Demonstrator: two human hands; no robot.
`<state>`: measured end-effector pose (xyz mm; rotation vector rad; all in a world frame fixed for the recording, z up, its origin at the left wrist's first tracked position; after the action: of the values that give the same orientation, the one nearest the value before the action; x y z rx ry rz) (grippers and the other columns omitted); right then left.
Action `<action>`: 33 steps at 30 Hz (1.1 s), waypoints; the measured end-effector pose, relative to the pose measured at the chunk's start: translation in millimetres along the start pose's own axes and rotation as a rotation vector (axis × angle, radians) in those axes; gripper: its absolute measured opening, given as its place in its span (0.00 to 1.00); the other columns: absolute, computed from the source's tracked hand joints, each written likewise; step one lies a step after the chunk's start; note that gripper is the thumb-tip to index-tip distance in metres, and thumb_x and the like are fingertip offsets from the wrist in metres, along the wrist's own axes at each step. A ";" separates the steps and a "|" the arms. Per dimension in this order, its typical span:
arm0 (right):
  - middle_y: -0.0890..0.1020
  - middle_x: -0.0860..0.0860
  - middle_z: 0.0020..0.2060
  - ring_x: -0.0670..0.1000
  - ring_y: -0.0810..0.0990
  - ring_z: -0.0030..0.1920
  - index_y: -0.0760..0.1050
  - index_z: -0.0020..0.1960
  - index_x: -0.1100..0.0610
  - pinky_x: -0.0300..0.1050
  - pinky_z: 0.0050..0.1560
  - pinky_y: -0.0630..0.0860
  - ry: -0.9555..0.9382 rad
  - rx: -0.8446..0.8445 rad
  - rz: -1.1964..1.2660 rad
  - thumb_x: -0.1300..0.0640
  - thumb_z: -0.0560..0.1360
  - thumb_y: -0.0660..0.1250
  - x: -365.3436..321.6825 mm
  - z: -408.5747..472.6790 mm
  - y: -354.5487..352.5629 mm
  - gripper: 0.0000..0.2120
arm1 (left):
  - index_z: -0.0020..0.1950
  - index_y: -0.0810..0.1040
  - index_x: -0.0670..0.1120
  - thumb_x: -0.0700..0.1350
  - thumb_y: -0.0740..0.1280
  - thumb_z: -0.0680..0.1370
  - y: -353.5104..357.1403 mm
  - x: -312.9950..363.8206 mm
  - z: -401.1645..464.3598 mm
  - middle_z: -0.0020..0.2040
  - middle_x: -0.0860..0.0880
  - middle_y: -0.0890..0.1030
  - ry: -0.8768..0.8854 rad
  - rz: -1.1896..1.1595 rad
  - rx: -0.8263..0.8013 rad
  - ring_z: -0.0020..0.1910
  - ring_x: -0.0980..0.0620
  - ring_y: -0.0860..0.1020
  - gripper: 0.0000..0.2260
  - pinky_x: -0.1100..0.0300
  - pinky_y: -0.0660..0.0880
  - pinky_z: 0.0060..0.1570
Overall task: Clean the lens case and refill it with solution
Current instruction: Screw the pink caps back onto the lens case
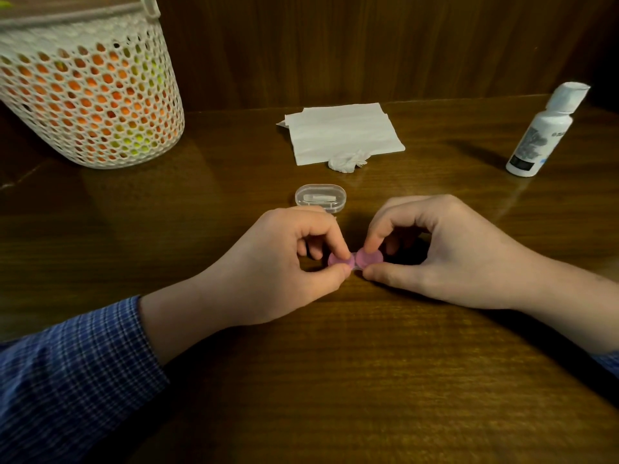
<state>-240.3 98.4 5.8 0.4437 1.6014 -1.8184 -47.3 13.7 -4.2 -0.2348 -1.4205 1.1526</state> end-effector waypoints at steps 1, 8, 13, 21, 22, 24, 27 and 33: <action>0.83 0.41 0.43 0.44 0.82 0.49 0.84 0.45 0.45 0.35 0.48 0.77 -0.005 0.006 -0.009 0.50 0.69 0.78 -0.4 0.1 0.4 0.06 | 0.48 0.85 0.50 0.44 0.75 0.75 -0.1 -0.1 -0.1 0.45 0.55 0.84 0.001 0.002 0.000 0.47 0.51 0.80 0.04 0.63 0.76 0.43; 0.85 0.40 0.51 0.41 0.83 0.54 0.85 0.47 0.47 0.39 0.56 0.80 -0.040 -0.054 -0.027 0.53 0.72 0.75 -3.7 -1.9 -2.7 0.04 | 0.48 0.86 0.51 0.45 0.76 0.75 -1.5 -1.6 0.4 0.45 0.56 0.84 -0.001 0.003 0.000 0.48 0.51 0.81 0.04 0.60 0.77 0.44; 0.84 0.42 0.43 0.43 0.83 0.46 0.85 0.43 0.48 0.43 0.49 0.81 -0.034 0.016 -0.075 0.46 0.69 0.76 -7.3 -0.9 1.4 0.06 | 0.49 0.87 0.52 0.46 0.76 0.74 -2.9 -1.7 1.4 0.46 0.56 0.85 0.004 0.010 0.001 0.49 0.52 0.82 0.04 0.59 0.78 0.44; 0.86 0.40 0.50 0.39 0.84 0.53 0.86 0.45 0.48 0.39 0.55 0.81 -0.041 -0.051 -0.040 0.51 0.72 0.75 -7.2 -1.4 -3.8 0.03 | 0.49 0.87 0.51 0.46 0.76 0.74 -2.9 -1.9 2.1 0.46 0.56 0.85 -0.003 0.016 0.006 0.48 0.53 0.82 0.04 0.60 0.79 0.44; 0.86 0.40 0.49 0.39 0.84 0.52 0.86 0.45 0.48 0.39 0.55 0.81 -0.034 -0.054 -0.038 0.51 0.72 0.74 -7.1 -1.4 -4.0 0.04 | 0.49 0.87 0.51 0.46 0.76 0.74 -3.1 -1.9 2.1 0.46 0.56 0.85 -0.004 0.016 0.007 0.48 0.52 0.83 0.04 0.59 0.79 0.44; 0.86 0.40 0.47 0.38 0.84 0.51 0.86 0.46 0.48 0.39 0.54 0.81 -0.026 -0.049 -0.054 0.50 0.71 0.74 -8.0 -1.3 -3.6 0.05 | 0.49 0.87 0.51 0.45 0.76 0.74 -3.3 -1.2 2.1 0.46 0.56 0.85 -0.005 0.017 0.006 0.48 0.53 0.83 0.04 0.59 0.79 0.45; 0.86 0.41 0.43 0.39 0.84 0.47 0.86 0.43 0.47 0.39 0.52 0.81 -0.020 -0.015 -0.087 0.46 0.69 0.74 -10.9 -0.4 -1.5 0.07 | 0.49 0.87 0.51 0.45 0.76 0.75 -4.0 0.2 2.2 0.46 0.56 0.85 -0.008 0.025 -0.006 0.49 0.54 0.83 0.04 0.59 0.79 0.45; 0.85 0.41 0.44 0.41 0.84 0.47 0.84 0.41 0.47 0.41 0.50 0.81 -0.011 0.014 -0.096 0.43 0.68 0.74 -12.5 -0.7 0.5 0.08 | 0.50 0.88 0.50 0.45 0.75 0.74 -5.5 3.0 2.1 0.47 0.56 0.85 -0.013 0.033 0.002 0.49 0.55 0.83 0.05 0.59 0.80 0.47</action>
<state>-231.1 102.3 13.4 0.3680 1.6276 -1.9011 -47.2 12.2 2.2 -0.2507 -1.4317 1.1841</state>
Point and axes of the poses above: each hand's wrist, its own z-axis towards the middle knuckle, its own y-axis out of the palm, x = y × z, the point moved 2 cm from there along z, towards the middle knuckle
